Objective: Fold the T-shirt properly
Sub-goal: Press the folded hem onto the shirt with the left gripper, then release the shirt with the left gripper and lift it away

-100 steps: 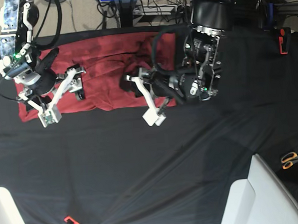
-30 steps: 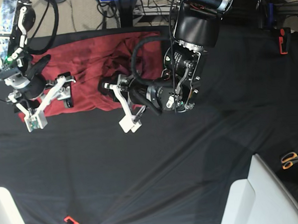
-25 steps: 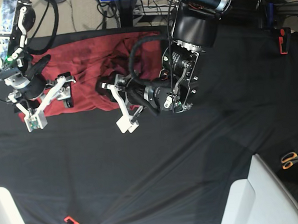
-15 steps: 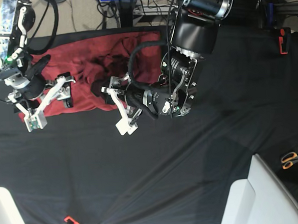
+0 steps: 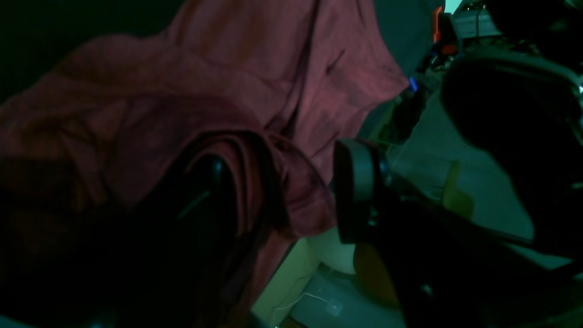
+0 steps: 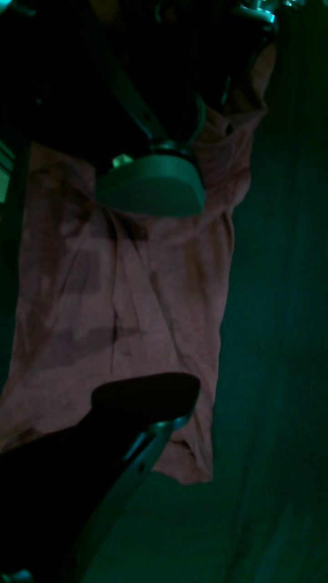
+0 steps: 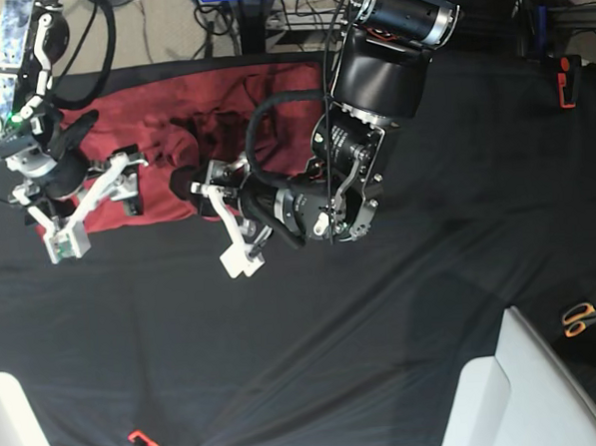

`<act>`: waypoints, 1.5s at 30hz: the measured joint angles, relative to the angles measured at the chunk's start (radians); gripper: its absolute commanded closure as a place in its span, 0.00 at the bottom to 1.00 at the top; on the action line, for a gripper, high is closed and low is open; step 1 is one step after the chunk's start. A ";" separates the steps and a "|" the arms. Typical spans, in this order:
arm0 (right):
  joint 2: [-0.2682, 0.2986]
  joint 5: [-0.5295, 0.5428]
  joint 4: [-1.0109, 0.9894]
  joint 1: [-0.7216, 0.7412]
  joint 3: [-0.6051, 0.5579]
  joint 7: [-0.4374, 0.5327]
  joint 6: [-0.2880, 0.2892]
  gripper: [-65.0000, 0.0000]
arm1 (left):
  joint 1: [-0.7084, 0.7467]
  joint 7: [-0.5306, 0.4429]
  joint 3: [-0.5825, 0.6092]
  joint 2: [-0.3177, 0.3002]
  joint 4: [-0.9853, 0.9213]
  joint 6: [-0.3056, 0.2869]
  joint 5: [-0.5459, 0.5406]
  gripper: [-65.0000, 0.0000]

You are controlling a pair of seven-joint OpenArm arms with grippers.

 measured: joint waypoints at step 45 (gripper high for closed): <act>0.116 0.008 -0.005 -0.010 -0.224 -0.003 -0.002 0.34 | -0.082 -0.262 0.098 -0.478 -0.008 0.005 -0.319 1.00</act>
